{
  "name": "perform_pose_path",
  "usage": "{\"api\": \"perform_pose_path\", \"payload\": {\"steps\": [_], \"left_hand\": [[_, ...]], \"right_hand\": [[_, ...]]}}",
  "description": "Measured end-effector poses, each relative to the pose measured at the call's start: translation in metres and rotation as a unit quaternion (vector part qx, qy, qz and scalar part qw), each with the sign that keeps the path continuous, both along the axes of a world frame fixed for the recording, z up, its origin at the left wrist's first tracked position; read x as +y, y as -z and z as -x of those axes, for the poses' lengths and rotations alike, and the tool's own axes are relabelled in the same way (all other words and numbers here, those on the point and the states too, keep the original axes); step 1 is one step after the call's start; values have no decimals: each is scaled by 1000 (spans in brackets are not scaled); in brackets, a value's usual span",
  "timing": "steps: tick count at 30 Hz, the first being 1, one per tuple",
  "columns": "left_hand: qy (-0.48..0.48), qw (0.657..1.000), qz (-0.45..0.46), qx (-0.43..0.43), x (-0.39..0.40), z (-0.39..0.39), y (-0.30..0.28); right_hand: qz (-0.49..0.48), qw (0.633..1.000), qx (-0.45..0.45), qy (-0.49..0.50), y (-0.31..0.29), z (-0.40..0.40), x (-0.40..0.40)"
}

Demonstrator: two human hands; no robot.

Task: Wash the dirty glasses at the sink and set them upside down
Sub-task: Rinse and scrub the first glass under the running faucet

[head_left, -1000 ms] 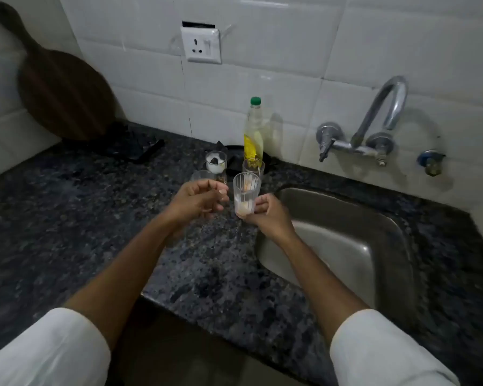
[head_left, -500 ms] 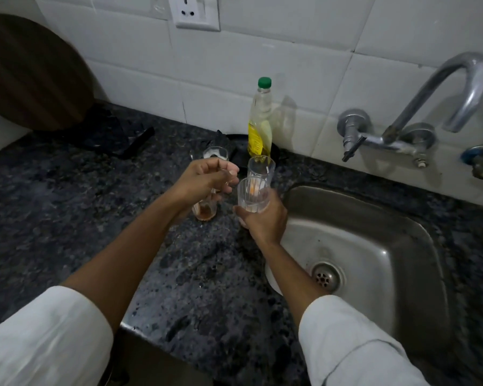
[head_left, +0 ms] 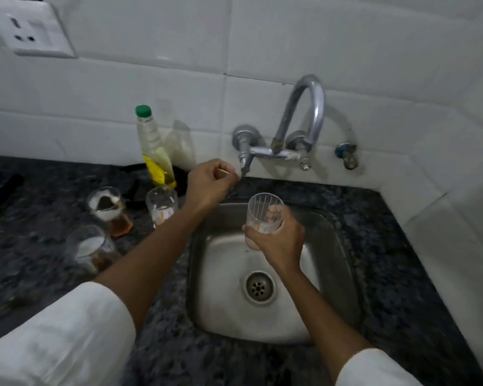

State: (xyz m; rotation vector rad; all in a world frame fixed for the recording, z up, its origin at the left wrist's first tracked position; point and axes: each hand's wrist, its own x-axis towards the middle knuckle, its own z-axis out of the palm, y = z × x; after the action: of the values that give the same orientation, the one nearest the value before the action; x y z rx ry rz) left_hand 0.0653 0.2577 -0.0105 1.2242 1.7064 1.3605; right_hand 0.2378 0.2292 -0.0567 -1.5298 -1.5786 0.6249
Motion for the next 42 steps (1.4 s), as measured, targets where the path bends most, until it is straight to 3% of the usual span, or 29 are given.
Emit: {"api": "perform_pose_path", "payload": {"steps": [3, 6, 10, 13, 34, 36, 38, 40, 42], "left_hand": [[-37, 993, -1, 113, 25, -23, 9], [-70, 985, -26, 154, 42, -37, 13], [-134, 981, -47, 135, 56, -45, 13], [-128, 979, -45, 152, 59, -44, 16], [-149, 988, -8, -46, 70, -35, 27], [-137, 987, 2, -85, 54, -43, 22], [-98, 976, 78, -179, 30, -60, 32], [-16, 925, 213, -313, 2, -83, 56], [67, 844, 274, -455, -19, -109, 77]], "right_hand": [[0, 1000, -4, 14, 0, -28, 8], [-5, 1000, 0, 14, 4, -42, 12], [-2, 1000, 3, 4, 9, -49, 16], [4, 1000, 13, -7, 11, -48, 19], [1, 1000, 14, 1, -7, -42, 33], [7, 1000, 15, 8, -7, -42, 32], [16, 999, 29, 23, -8, -42, 33], [28, 998, 49, 42, -9, -41, 32], [46, 995, 71, 48, -8, -37, 31]]}}
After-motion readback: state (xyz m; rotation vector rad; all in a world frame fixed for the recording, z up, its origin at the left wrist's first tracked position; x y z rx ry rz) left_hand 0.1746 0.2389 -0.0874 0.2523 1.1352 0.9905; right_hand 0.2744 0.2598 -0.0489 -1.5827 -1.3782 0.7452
